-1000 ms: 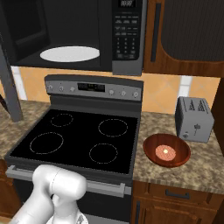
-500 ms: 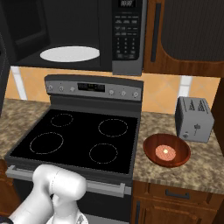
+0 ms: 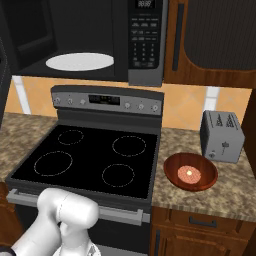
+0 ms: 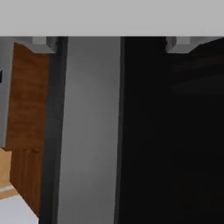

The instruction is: Open the microwave, place the bowl with waffle inside the microwave, then close the microwave door and turn it on.

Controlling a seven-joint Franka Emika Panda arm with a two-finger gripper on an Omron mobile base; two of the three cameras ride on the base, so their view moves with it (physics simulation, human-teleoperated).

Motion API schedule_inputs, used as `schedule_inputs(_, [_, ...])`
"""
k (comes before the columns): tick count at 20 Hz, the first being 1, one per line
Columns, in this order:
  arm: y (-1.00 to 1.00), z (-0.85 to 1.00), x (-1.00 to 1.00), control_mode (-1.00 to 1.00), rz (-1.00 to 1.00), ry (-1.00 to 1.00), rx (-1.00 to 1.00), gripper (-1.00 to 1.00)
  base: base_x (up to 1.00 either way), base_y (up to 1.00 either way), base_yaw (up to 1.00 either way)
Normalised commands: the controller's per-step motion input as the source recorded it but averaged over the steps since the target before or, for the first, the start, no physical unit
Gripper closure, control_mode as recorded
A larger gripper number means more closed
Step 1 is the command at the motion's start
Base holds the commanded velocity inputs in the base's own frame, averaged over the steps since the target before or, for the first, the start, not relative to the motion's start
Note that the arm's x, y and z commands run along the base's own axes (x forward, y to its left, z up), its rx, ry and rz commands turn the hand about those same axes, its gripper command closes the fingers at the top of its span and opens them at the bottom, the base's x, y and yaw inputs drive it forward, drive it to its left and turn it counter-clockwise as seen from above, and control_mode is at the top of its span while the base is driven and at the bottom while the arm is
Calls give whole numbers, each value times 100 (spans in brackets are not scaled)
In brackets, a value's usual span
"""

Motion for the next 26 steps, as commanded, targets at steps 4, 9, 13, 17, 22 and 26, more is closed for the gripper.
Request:
schedule_inputs(4, [-33,15,-79,-100,18,7,24,-100,0,0,0])
schedule_inputs(9, [-41,11,-74,-100,22,3,26,-100,0,0,0])
schedule_inputs(13, [-63,11,-34,-100,36,4,47,-100,0,0,0])
schedule_inputs(17, [-79,17,-2,-100,36,6,57,-100,0,0,0])
schedule_inputs(22, [-80,0,8,-100,36,4,57,-100,0,0,0])
schedule_inputs(26, [-48,-4,29,-100,41,6,71,-100,0,0,0])
